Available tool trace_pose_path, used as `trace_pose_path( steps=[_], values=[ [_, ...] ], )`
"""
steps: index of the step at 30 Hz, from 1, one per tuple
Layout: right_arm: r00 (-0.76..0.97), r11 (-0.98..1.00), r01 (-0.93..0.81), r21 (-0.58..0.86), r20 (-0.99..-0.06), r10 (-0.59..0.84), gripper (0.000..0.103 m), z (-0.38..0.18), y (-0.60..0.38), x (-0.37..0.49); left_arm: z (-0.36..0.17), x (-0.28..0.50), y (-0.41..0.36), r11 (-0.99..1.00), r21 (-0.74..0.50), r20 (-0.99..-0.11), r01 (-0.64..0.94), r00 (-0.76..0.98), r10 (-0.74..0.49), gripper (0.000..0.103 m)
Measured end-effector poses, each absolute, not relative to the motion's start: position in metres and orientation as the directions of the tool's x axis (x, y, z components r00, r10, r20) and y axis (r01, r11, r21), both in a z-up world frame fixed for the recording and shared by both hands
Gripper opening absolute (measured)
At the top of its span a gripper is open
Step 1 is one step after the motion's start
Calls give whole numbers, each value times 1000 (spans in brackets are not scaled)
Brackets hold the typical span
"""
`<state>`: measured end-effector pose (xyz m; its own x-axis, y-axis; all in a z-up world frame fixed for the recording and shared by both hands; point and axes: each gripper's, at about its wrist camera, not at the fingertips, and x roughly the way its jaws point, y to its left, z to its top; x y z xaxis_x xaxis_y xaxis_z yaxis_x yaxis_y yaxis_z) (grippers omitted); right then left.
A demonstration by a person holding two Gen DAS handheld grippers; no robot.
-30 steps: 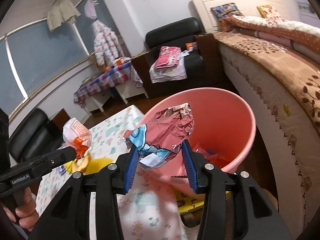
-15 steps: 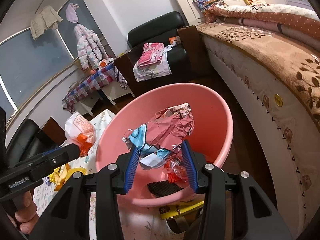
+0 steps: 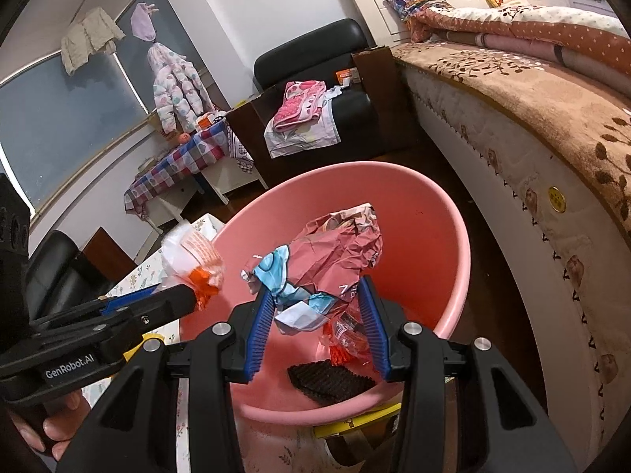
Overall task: Collect trash
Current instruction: 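Open both tools to drop the plastic bag and foil into the bucket, then move both open tools back over the table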
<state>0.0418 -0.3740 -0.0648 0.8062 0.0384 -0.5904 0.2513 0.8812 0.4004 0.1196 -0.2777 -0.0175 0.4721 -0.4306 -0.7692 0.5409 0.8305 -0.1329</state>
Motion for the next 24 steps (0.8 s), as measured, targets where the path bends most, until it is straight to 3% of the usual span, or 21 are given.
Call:
trace_pose_path(
  steps=[11, 15, 24],
  values=[
    [804, 876, 243, 417, -591, 58, 45, -65, -375, 43, -17, 124, -269, 835, -157, -773, 528, 460, -436, 48],
    [811, 871, 236, 430, -581, 67, 53, -64, -374, 41, -14, 124, -266, 835, -161, -770, 526, 462, -439, 49],
    [819, 872, 237, 428, -571, 58, 54, -59, -374, 36, -6, 120, -261, 839, -163, -762, 518, 474, -441, 49]
  ],
)
